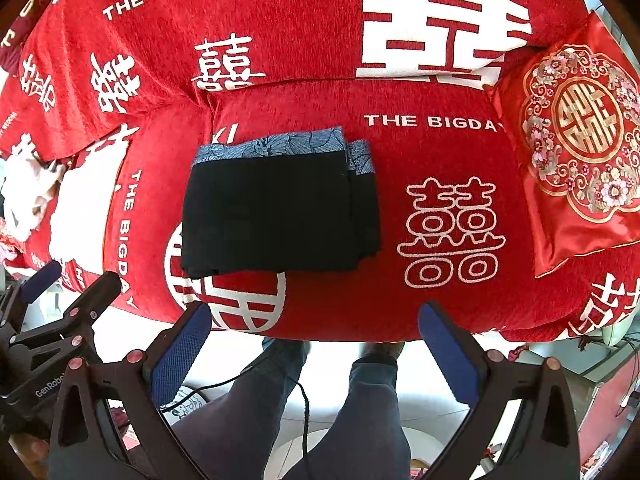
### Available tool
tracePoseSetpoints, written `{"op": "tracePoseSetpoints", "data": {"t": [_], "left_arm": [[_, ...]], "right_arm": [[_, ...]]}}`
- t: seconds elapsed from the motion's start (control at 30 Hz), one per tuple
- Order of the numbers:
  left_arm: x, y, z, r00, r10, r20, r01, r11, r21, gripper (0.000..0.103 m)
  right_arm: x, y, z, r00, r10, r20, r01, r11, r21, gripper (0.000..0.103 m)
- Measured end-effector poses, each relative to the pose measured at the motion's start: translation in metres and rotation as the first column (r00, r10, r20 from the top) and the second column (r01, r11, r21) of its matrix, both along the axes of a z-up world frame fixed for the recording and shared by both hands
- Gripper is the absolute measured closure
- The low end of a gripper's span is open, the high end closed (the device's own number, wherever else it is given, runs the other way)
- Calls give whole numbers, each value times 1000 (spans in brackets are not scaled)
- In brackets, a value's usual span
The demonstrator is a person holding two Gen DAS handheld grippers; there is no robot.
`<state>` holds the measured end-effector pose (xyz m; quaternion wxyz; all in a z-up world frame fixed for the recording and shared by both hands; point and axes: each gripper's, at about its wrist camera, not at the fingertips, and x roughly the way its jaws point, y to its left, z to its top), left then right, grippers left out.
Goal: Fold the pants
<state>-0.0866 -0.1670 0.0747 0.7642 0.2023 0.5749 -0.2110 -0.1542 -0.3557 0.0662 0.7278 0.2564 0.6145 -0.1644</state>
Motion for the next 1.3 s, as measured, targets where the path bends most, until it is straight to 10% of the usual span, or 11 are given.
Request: {"op": "tracePoseSetpoints", "data": {"t": [1.3], "left_arm": [[0,-4,-1,1000,-28,-5,28,999,-24,1]], "right_arm": [[10,2,-1,999,35,-17,-35,999,-13,0]]}}
